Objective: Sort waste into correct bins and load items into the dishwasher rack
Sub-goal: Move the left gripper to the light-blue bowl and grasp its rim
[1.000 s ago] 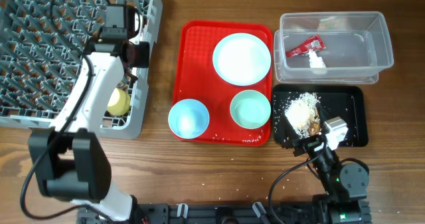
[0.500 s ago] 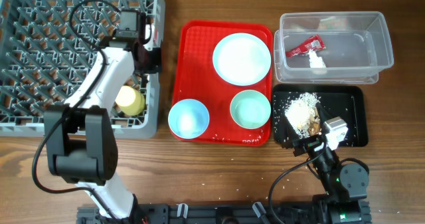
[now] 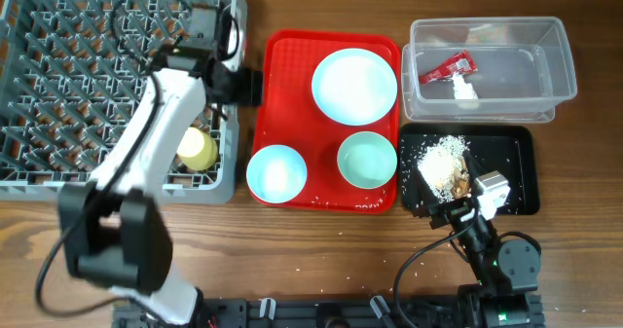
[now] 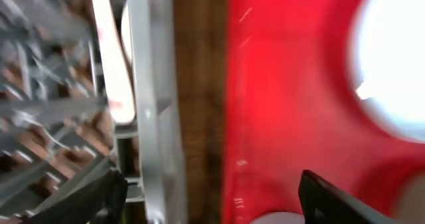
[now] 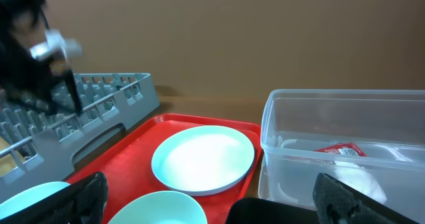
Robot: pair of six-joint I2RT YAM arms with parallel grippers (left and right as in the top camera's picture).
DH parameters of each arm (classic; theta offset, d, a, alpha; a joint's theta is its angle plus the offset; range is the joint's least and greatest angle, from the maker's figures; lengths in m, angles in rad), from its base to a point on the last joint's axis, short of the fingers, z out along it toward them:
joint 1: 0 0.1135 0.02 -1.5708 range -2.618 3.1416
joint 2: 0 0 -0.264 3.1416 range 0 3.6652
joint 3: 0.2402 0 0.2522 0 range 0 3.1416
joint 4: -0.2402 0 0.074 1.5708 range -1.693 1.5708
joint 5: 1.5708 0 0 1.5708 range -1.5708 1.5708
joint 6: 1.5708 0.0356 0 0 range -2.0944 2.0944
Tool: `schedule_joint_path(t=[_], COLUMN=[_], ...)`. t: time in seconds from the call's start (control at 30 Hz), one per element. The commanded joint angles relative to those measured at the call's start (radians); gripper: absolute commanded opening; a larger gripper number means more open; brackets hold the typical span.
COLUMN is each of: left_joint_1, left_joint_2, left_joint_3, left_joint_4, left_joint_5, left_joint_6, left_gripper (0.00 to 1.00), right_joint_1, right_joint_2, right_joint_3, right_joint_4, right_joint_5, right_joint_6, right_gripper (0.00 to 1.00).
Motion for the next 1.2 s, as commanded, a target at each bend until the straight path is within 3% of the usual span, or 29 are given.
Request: schedule_joint_path(t=[0.0,0.07,0.1,0.13,0.17,0.23,0.27,0.3,0.37,0.47,0.67,0.77,0.93,1.17], left_joint_1=[-0.077,-0.126,-0.151,-0.175,-0.202,-0.257,-0.270,-0.304,-0.345,-0.378,-0.338,-0.338,-0.258,-0.221], left_joint_2=[-0.098,-0.085,-0.079,-0.075,-0.073,-0.071,-0.070,-0.054,-0.032,-0.022,-0.029,-0.029,-0.029,-0.029], left_joint_3=[0.042,0.042,0.042,0.042,0.042,0.042,0.042,0.036,-0.001,-0.090,-0.113,-0.170,-0.229,-0.344], left_joint_4=[0.026,0.057,0.078,0.105,0.122,0.101,0.072,-0.032,-0.098,-0.104,-0.209,-0.259,-0.262,-0.169], left_joint_5=[0.069,0.068,0.068,0.069,0.068,0.068,0.068,0.067,0.048,-0.020,-0.027,-0.150,-0.139,-0.182], left_joint_6=[-0.081,-0.196,-0.232,-0.234,-0.233,-0.267,-0.308,-0.425,-0.492,-0.575,-0.566,-0.568,-0.567,-0.567], left_gripper=[0.81,0.78,0.83,0.88,0.86,0.49,0.46,0.40,0.45,0.40,0.40,0.40,0.35,0.40], right_joint_1=[-0.002,-0.002,-0.002,-0.002,-0.002,-0.002,-0.002,-0.002,-0.002,-0.002,-0.002,-0.002,-0.002,-0.002], right_joint_2=[-0.007,-0.007,-0.007,-0.007,-0.007,-0.007,-0.007,-0.007,-0.007,-0.007,-0.007,-0.007,-0.007,-0.007], right_joint_3=[-0.003,-0.003,-0.003,-0.003,-0.003,-0.003,-0.003,-0.003,-0.003,-0.003,-0.003,-0.003,-0.003,-0.003], right_joint_4=[0.006,0.006,0.006,0.006,0.006,0.006,0.006,0.006,0.006,0.007,0.006,0.006,0.006,0.006], right_joint_5=[0.003,0.003,0.003,0.003,0.003,0.003,0.003,0.003,0.003,0.003,0.003,0.003,0.003,0.003], right_joint_6=[-0.010,-0.010,-0.009,-0.010,-0.010,-0.010,-0.010,-0.010,-0.009,-0.010,-0.010,-0.010,-0.010,-0.010], right_gripper=[1.00,1.00,1.00,1.00,1.00,1.00,1.00,1.00,1.00,1.00,1.00,1.00,1.00,1.00])
